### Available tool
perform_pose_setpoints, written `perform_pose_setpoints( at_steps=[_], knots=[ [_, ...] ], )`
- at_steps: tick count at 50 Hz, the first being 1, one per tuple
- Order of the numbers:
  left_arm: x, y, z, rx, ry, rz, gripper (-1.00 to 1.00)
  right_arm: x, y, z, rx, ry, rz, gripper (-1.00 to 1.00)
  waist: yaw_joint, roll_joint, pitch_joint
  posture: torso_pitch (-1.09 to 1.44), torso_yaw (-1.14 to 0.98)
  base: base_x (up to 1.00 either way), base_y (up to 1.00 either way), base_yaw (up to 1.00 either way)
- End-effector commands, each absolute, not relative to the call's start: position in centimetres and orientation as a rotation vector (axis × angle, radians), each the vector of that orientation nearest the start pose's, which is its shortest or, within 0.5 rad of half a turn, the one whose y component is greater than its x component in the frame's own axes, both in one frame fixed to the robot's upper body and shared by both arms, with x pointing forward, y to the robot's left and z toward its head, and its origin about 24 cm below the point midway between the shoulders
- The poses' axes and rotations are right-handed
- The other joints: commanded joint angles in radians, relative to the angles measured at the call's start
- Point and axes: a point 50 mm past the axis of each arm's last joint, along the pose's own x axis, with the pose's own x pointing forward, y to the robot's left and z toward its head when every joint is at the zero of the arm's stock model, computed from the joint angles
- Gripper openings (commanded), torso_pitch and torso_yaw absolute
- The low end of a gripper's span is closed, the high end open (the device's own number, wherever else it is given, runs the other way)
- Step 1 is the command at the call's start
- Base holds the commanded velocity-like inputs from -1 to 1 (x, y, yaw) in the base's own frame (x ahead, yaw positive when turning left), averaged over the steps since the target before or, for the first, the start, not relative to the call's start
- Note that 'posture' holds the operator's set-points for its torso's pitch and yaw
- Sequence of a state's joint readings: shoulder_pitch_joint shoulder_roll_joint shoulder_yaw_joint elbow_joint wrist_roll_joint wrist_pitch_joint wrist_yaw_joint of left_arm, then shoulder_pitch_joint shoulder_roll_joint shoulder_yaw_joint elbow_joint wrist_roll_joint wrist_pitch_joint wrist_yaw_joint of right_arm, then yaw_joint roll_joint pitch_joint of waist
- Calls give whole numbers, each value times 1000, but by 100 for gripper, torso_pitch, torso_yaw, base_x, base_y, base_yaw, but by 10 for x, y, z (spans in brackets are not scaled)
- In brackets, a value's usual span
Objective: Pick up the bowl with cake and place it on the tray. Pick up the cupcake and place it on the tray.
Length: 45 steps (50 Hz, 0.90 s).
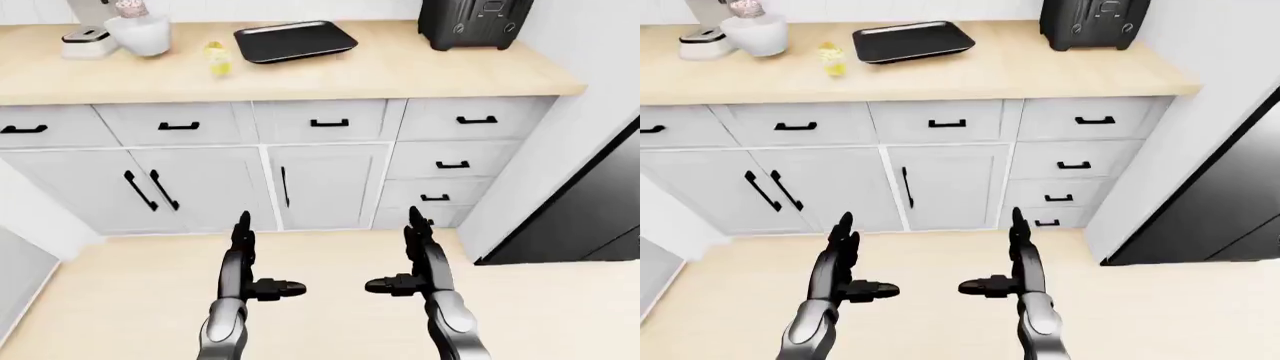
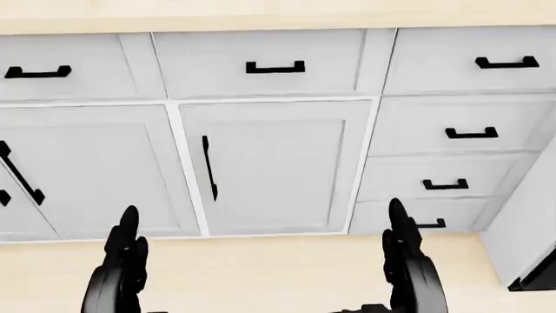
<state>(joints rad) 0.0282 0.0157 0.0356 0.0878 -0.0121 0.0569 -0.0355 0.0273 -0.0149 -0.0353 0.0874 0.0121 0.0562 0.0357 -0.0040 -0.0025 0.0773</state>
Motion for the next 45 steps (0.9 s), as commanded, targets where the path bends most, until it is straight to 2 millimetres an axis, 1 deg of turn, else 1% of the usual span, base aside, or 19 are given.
perform_pose_setpoints(
  at_steps=[1,3,4,5,7,12,16,18,21,27,29,32,37,39,41,42,43,44,45],
  knots=[
    [257,156,29,9,31,-19,100,259,-159,35,30,14,12,100,-2,-8,-1,0,0,0,0,0],
    [256,157,29,29,19,-4,100,259,-158,34,28,12,16,100,7,-1,-60,0,0,0,0,0],
    [254,157,32,32,16,-4,100,259,-157,34,29,10,21,100,7,-1,-53,0,0,0,0,0],
    [253,158,37,33,7,0,100,258,-155,36,29,4,24,100,5,-6,-20,0,0,0,0,0],
    [250,158,38,39,1,1,100,257,-155,37,27,-1,27,100,4,-7,-70,0,0,0,0,0],
    [251,159,53,53,-13,4,100,269,-154,36,-48,-6,3,100,6,-4,-75,0,0,0,0,0],
    [258,161,93,83,-60,8,100,274,-151,79,-73,-63,-6,100,7,-3,-85,0,0,0,0,0],
    [259,162,123,86,-99,7,100,275,-150,106,-80,-101,-11,100,10,-2,-87,0,0,0,0,0],
    [258,161,158,93,-145,0,100,272,-151,129,-73,-142,-14,100,9,0,-90,0,0,0,0,0],
    [254,161,207,121,-216,-13,100,266,-149,181,-74,-275,-16,100,11,-1,-95,0,0,0,0,0],
    [253,163,214,123,-228,-8,100,264,-147,187,-80,-299,-3,100,8,9,-106,0,0,0,6,0],
    [247,169,215,107,-234,9,100,254,-143,195,-63,-335,21,100,2,-9,-76,0,0,0,26,0],
    [243,173,215,102,-235,21,100,251,-140,200,-54,-363,40,100,-4,-9,-70,0,0,0,37,0],
    [244,174,213,105,-233,22,100,250,-138,200,10,-366,80,100,-5,1,-60,0,0,0,50,0],
    [243,174,214,106,-235,24,100,251,-138,197,12,-361,89,100,-9,27,-57,0,0,0,51,0],
    [243,174,215,107,-235,23,100,249,-136,198,50,-361,126,100,-11,53,-62,0,0,0,50,0],
    [243,174,214,108,-234,22,100,248,-136,197,57,-364,133,100,-13,101,-78,0,0,0,50,0],
    [243,173,214,110,-234,20,100,248,-135,196,62,-367,142,100,-9,95,-78,0,0,0,51,0],
    [245,173,213,111,-233,18,100,250,-135,194,65,-368,141,100,-6,84,-62,0,0,0,51,0]
  ],
)
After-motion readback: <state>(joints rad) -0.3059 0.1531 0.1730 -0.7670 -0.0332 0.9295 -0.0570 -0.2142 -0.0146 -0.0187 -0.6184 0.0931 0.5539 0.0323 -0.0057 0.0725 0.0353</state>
